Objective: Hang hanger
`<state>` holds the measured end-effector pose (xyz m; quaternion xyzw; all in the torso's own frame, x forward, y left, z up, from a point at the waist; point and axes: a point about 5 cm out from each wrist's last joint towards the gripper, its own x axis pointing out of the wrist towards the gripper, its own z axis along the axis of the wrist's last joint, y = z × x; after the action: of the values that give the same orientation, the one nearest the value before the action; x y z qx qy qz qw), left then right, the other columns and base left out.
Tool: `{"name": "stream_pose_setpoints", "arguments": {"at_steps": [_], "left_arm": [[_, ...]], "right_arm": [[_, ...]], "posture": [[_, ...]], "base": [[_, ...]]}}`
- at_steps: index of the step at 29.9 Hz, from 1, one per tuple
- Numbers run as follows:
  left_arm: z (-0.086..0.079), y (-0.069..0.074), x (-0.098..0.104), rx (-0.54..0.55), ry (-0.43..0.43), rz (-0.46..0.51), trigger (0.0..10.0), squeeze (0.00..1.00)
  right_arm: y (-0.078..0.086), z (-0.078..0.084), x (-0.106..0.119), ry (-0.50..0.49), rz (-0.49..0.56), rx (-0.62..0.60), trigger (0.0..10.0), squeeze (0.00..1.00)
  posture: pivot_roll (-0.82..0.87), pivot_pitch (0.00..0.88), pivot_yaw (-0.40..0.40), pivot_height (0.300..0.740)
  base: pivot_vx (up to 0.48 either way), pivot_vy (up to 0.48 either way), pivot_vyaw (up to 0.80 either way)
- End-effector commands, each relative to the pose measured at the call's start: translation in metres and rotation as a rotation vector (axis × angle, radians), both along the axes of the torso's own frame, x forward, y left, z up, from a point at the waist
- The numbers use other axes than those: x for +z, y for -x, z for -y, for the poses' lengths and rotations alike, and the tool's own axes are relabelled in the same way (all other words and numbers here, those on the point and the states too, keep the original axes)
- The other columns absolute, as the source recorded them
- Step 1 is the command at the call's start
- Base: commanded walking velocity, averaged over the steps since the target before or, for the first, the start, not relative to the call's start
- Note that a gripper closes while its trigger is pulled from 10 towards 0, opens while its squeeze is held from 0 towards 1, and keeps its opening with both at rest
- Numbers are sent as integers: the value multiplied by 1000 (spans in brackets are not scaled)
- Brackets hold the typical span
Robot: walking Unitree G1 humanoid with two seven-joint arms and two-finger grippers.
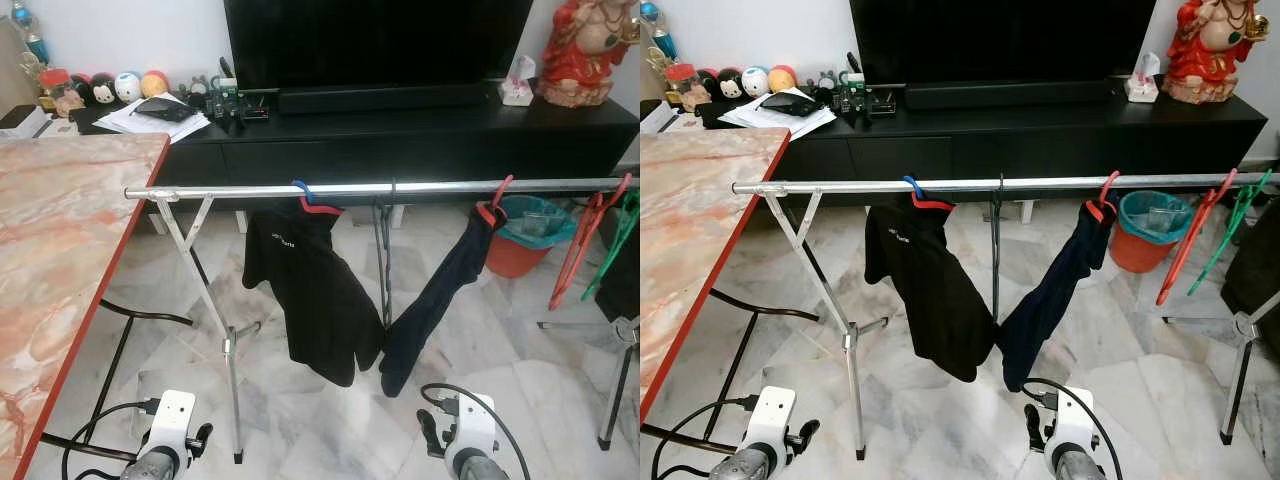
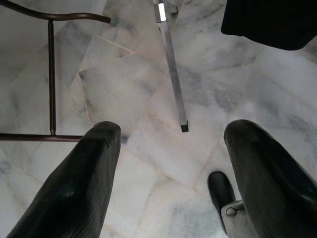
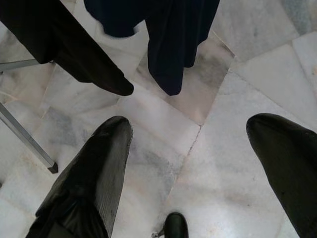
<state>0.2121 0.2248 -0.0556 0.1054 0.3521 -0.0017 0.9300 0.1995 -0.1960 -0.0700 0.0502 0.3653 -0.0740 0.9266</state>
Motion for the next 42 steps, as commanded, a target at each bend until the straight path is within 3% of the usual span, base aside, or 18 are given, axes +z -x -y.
{"name": "stream_pose_setpoints", "arguments": {"at_steps": [1,4,12,14,20,24,28,36,42], "left_arm": [[-1,6,-4,14,-5,-34,10000,0],[0,9,-6,9,-6,-41,10000,0],[10,-14,11,-18,23,128,10000,0],[13,-22,20,-30,21,209,10000,0],[17,-31,33,-56,28,322,10000,0],[23,-43,56,-93,60,482,10000,0],[29,-41,58,-110,73,515,10000,0],[36,-60,85,-76,76,655,10000,0],[40,-63,98,-78,102,715,10000,0]], "right_arm": [[3,1,-2,0,-21,-12,10000,0],[5,2,-3,5,-27,-8,10000,0],[-15,-6,12,34,118,43,10000,0],[-27,-9,22,49,203,60,10000,0],[-40,-14,36,67,317,93,10000,0],[-62,-21,66,85,529,125,10000,0],[-59,-20,68,85,557,122,10000,0],[-52,-18,70,93,581,115,10000,0],[-59,-14,85,112,652,93,10000,0]], "posture": [[-1,0,21,740],[-4,0,20,740],[-12,0,15,740],[-16,0,13,740],[-12,0,3,740],[-12,0,0,740],[-20,0,1,740],[-18,0,-10,740],[-20,0,-9,740]], "base": [[0,0,0],[0,0,0],[0,0,0],[0,0,0],[0,0,0],[0,0,0],[0,0,0],[0,0,0],[0,0,0]]}}
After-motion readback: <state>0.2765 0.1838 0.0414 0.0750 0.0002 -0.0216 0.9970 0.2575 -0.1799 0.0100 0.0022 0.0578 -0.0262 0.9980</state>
